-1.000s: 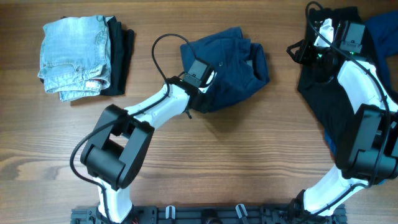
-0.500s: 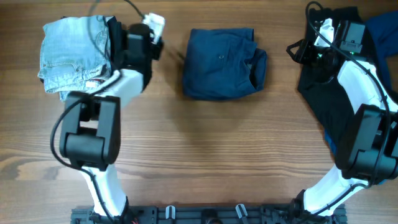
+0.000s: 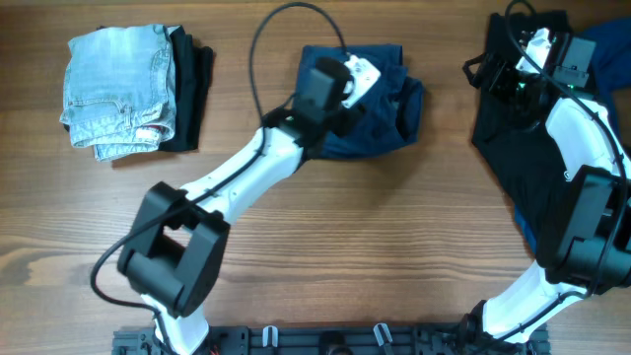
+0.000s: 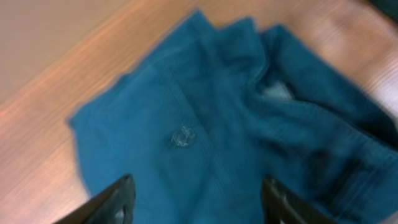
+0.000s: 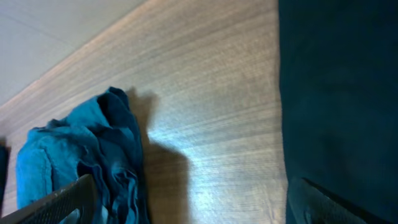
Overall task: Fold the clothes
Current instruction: 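Lower the left gripper onto the folded navy shorts and grasp them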
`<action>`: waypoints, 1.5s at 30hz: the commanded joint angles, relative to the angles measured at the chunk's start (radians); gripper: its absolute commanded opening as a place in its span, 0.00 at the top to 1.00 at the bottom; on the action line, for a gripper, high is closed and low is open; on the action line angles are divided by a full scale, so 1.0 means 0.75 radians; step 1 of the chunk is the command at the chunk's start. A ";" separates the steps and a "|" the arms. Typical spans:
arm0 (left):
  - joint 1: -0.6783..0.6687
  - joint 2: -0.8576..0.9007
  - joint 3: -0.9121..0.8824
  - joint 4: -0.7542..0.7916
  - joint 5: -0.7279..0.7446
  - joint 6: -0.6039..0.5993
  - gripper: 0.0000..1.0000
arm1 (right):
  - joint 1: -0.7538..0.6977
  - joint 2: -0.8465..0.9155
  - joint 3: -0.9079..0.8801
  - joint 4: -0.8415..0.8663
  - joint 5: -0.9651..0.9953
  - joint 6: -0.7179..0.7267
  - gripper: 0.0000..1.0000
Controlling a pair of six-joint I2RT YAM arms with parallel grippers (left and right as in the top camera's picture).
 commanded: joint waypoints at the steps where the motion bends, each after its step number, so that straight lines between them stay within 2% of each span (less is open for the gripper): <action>1: -0.060 0.105 0.297 -0.193 0.036 -0.249 0.31 | -0.002 -0.047 0.010 -0.023 0.013 0.036 0.00; 6: -0.117 0.224 0.446 -0.182 0.089 -0.388 0.20 | -0.007 -0.047 0.010 -0.038 0.009 0.040 0.00; 13: -0.206 0.427 0.445 -0.158 0.126 -0.401 0.08 | -0.050 -0.047 0.010 -0.068 0.009 0.040 0.00; 20: -0.273 0.506 0.445 -0.216 0.113 -0.386 0.08 | -0.050 -0.047 0.010 -0.078 0.003 0.039 0.00; 29: -0.179 0.588 0.445 -0.418 -0.214 -0.377 0.09 | -0.050 -0.047 0.010 -0.086 0.003 0.037 0.00; 32: -0.126 0.588 0.445 -0.568 -0.309 -0.273 0.09 | -0.050 -0.047 0.010 -0.086 0.003 0.036 0.00; 34: -0.089 0.588 0.445 -0.679 -0.364 -0.270 0.08 | -0.050 -0.047 0.010 -0.086 0.003 0.036 0.00; 36: -0.047 0.588 0.443 -0.793 -0.365 -0.247 0.01 | -0.050 -0.047 0.010 -0.085 0.003 0.037 0.00; 38: -0.022 0.588 0.443 -0.868 -0.365 -0.215 0.00 | -0.050 -0.047 0.010 -0.081 0.003 0.037 0.00; 42: -0.022 0.572 0.444 -0.895 -0.460 -0.174 0.00 | -0.050 -0.047 0.010 -0.070 0.003 0.037 0.00; 45: -0.059 0.557 0.444 -0.769 -0.526 -0.173 0.00 | -0.050 -0.047 0.010 -0.065 0.003 0.037 0.00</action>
